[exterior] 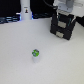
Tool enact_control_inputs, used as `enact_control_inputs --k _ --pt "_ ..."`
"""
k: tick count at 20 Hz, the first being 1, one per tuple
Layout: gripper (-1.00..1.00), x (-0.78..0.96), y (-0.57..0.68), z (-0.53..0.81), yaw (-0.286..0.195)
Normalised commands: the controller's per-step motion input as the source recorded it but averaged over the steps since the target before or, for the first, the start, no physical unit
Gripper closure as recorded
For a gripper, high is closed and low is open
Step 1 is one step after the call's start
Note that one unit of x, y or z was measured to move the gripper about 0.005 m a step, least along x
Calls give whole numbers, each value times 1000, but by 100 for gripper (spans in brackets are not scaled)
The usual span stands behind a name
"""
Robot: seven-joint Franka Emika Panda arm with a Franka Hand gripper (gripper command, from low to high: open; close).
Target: Open the kcup holder, insert the kcup into the holder, and close the kcup holder
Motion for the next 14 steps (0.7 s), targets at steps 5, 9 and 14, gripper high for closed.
enact_control_inputs --k 5,9,14 --pt "100 -330 -2 -324 -17" --pt "100 -68 3 -26 -7" --pt "100 35 -5 -5 -10"
